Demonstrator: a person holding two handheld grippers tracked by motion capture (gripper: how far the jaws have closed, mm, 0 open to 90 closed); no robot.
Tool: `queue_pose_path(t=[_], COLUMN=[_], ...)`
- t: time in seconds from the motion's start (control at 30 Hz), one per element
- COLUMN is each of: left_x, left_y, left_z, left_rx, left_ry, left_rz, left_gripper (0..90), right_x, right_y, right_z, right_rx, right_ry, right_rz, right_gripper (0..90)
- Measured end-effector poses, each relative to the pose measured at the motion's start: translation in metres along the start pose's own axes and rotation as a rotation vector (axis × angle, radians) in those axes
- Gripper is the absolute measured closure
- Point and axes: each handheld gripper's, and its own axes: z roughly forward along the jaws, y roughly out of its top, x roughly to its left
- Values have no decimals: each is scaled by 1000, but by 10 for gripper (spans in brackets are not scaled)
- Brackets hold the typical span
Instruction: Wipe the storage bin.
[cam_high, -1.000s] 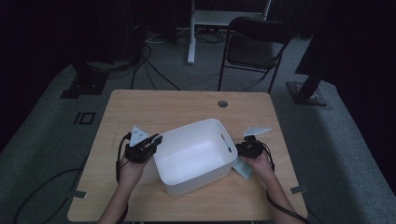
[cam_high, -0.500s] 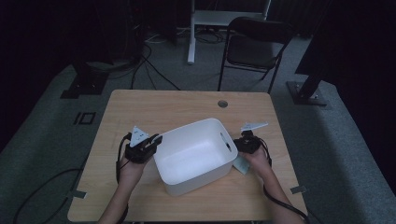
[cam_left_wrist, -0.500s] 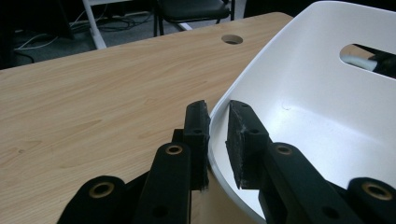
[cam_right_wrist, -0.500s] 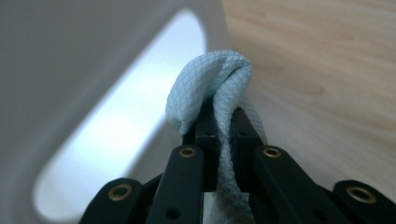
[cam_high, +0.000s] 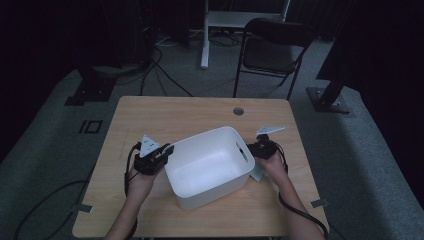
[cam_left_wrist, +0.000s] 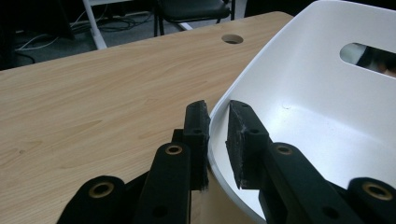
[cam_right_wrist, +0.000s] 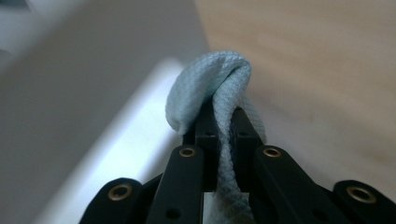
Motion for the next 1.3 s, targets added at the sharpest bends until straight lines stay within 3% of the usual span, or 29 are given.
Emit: queue_pose_path(t=[0.1,0.23,0.83,0.93,1.07,1.3], left_x=[0,-1,-2,-1,0,4], left_y=[0,0,-1,-1,-1,-1], left_z=[0,0,0,0,0,0], left_rx=[1,0,-8,-9,-9,-10], left_ry=[-1,9,11,5,-4,-40], left_rz=[2,1,-8,-5,0,-7], left_gripper=[787,788,786,786,786,778], right_x=[2,4,-14,-18,-20,-21], right_y=[15,26,5,1,-1,-3], right_z=[-9,-8,27,31,28,8], right_rx=[-53,-33,79,73,33,-10], right_ry=[14,3,-19,-10,-36,-64], right_rz=[-12,-32,26,43,64,89], right_gripper=[857,858,859,856,855,855])
